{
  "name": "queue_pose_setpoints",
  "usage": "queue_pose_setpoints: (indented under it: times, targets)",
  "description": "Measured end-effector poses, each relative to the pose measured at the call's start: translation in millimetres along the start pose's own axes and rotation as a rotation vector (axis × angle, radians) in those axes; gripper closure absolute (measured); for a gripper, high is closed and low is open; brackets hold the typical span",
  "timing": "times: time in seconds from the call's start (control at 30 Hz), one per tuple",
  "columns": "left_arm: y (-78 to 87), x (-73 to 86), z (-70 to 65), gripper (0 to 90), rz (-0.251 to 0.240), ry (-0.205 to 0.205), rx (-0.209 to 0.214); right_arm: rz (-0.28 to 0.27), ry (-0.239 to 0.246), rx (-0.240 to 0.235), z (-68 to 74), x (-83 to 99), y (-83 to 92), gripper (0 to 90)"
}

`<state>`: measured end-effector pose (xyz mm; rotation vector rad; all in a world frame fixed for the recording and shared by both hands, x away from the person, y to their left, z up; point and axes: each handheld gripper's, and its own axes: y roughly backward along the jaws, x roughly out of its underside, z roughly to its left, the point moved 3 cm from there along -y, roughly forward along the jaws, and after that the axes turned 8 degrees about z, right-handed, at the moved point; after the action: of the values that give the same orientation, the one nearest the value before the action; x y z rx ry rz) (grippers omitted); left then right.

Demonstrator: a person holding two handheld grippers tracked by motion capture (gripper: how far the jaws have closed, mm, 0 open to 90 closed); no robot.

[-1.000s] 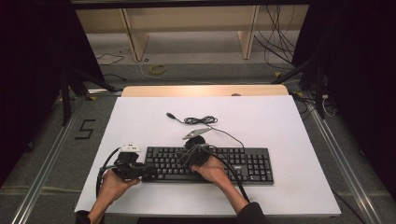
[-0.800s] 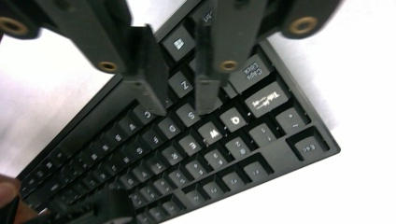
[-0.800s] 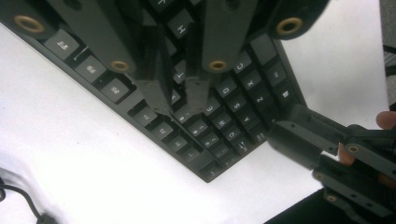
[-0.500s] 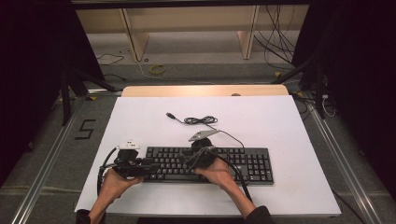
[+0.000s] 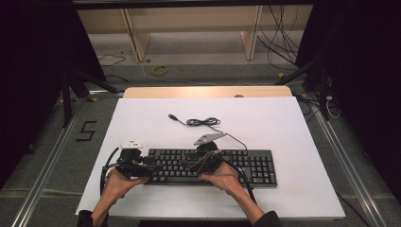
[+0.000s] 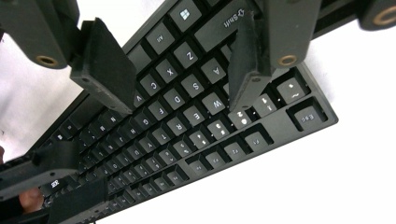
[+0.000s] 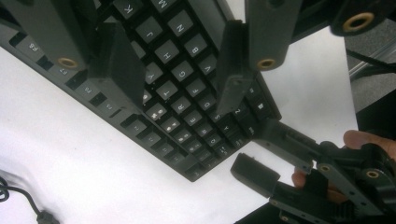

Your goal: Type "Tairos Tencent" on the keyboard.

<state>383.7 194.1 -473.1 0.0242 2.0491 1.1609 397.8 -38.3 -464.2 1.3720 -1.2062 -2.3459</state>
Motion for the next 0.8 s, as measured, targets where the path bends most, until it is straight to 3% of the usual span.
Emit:
queue_pose_setpoints:
  times: [0.4,0.6,0.8]
  targets:
    - [-7.1,-11.6,2.0,34.7,-0.002,-0.009,-0.005,-0.002,-0.008,0.004,0.8,7.5,8.1,42.4]
    - [-12.2,-14.5,1.6,39.9,0.016,-0.022,-0.005,0.001,-0.007,0.004,1.7,12.5,11.1,41.8]
    - [-19.4,-17.8,0.5,52.4,0.044,-0.042,-0.015,-0.006,0.0,0.016,0.5,15.7,15.0,40.5]
